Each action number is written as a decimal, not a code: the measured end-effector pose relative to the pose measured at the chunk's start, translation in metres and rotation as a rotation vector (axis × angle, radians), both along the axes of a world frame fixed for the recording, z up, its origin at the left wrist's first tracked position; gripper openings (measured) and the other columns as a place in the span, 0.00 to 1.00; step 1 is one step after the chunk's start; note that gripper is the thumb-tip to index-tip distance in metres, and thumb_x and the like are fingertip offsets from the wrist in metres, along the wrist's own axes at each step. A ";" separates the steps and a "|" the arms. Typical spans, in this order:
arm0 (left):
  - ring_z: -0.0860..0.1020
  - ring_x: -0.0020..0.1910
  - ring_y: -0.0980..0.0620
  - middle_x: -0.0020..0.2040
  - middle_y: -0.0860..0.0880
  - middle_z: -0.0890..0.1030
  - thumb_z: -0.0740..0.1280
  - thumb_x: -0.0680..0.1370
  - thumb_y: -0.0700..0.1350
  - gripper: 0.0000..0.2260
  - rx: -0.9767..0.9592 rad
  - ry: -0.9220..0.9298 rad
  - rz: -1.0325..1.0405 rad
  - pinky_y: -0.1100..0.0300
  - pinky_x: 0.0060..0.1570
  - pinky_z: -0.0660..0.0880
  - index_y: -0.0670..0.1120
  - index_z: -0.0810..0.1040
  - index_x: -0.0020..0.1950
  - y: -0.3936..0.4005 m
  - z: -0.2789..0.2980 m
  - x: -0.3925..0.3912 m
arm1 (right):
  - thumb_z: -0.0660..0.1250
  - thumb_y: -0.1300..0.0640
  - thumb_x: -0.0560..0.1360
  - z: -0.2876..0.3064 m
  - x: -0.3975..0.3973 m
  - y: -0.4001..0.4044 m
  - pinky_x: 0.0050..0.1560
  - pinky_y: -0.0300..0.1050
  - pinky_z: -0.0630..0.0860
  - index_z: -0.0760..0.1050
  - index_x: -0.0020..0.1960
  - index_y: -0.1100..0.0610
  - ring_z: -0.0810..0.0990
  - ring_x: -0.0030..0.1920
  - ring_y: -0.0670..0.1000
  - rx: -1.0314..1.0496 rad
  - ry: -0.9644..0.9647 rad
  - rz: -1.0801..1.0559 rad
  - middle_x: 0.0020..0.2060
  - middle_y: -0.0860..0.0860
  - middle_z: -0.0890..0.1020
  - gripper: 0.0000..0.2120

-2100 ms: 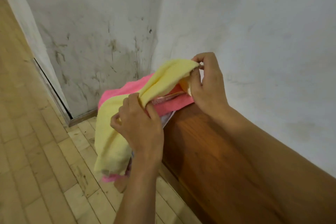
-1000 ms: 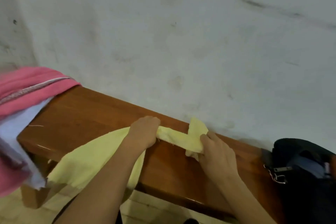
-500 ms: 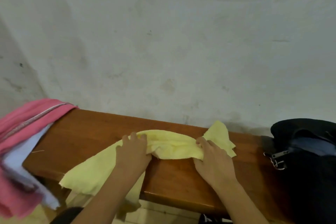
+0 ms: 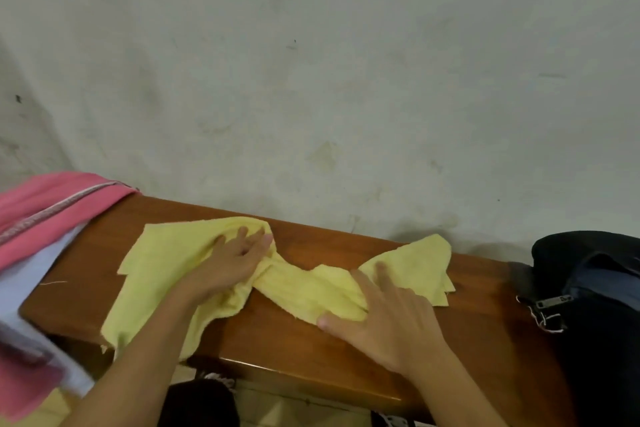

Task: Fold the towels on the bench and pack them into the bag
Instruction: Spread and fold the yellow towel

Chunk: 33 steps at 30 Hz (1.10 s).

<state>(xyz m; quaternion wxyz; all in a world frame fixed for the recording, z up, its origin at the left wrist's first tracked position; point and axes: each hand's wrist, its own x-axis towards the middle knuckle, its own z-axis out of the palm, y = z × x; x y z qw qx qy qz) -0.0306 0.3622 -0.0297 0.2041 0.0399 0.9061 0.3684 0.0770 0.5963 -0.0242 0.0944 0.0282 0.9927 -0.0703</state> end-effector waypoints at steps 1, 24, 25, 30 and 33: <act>0.41 0.79 0.50 0.81 0.53 0.50 0.50 0.80 0.66 0.28 0.007 0.041 -0.002 0.46 0.77 0.39 0.57 0.61 0.77 0.000 -0.002 -0.005 | 0.34 0.15 0.58 0.001 0.000 0.001 0.65 0.55 0.71 0.51 0.78 0.40 0.71 0.70 0.57 0.000 -0.001 -0.001 0.80 0.50 0.52 0.54; 0.55 0.73 0.66 0.69 0.66 0.60 0.66 0.77 0.61 0.31 -0.054 0.591 -0.414 0.62 0.76 0.44 0.59 0.57 0.78 0.041 -0.012 0.014 | 0.61 0.48 0.78 -0.020 -0.007 0.018 0.22 0.35 0.64 0.77 0.48 0.54 0.64 0.24 0.41 -0.217 0.988 -0.064 0.30 0.37 0.64 0.11; 0.60 0.71 0.65 0.67 0.65 0.64 0.66 0.78 0.60 0.29 -0.064 0.576 -0.426 0.60 0.76 0.46 0.58 0.60 0.77 0.043 -0.015 0.011 | 0.61 0.48 0.77 -0.022 -0.007 0.019 0.24 0.32 0.63 0.78 0.47 0.55 0.64 0.25 0.41 -0.204 1.004 -0.058 0.30 0.37 0.65 0.12; 0.70 0.33 0.58 0.33 0.57 0.71 0.71 0.76 0.51 0.07 0.028 0.497 -0.378 0.65 0.39 0.68 0.57 0.77 0.40 0.052 -0.012 0.006 | 0.64 0.47 0.78 -0.032 -0.009 0.037 0.21 0.41 0.63 0.70 0.31 0.55 0.65 0.24 0.46 -0.123 1.074 -0.070 0.24 0.44 0.67 0.20; 0.69 0.32 0.57 0.33 0.57 0.71 0.71 0.75 0.50 0.09 0.128 0.437 -0.376 0.60 0.37 0.70 0.56 0.75 0.37 0.053 -0.012 0.006 | 0.68 0.54 0.77 -0.034 -0.008 0.046 0.30 0.41 0.65 0.70 0.30 0.58 0.67 0.32 0.47 -0.144 1.163 0.055 0.28 0.48 0.70 0.18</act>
